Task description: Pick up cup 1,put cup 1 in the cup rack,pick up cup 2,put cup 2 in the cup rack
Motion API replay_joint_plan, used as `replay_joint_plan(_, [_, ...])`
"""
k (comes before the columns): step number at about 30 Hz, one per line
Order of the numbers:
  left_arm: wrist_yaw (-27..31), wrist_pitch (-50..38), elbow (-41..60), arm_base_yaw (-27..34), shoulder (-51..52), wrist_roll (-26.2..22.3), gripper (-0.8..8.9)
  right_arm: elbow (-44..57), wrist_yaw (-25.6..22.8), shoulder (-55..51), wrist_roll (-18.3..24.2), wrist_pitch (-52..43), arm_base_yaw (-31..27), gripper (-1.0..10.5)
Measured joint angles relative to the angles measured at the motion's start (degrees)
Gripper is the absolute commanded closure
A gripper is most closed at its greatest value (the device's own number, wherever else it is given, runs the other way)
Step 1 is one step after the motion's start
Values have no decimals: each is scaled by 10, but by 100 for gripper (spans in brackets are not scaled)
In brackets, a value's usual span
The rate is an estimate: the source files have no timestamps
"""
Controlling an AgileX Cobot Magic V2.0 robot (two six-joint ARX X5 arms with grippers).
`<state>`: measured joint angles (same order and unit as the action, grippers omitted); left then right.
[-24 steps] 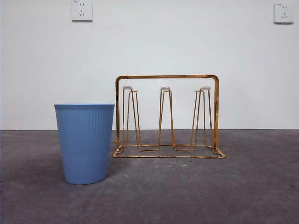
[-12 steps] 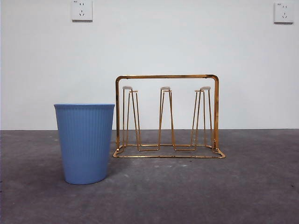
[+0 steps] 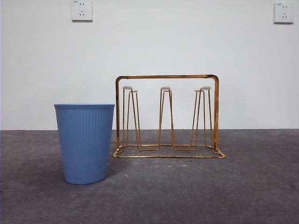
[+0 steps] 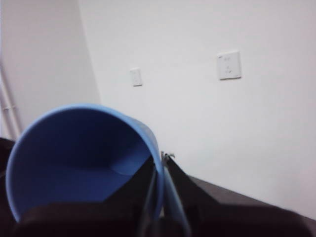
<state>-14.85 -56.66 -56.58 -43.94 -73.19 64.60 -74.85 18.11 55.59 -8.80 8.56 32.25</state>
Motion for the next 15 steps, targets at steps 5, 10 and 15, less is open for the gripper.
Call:
replay_joint_plan(5, [3,0,0,0,0,0,160,0,5,17,0,-14,11,962])
replay_joint_plan(10, [3,-6,0,0,0,0,330,0,4,27,0,-16,23,962])
replay_joint_plan(15, [3,-5,0,0,0,2,488,0,1,33,0,-21,24,959])
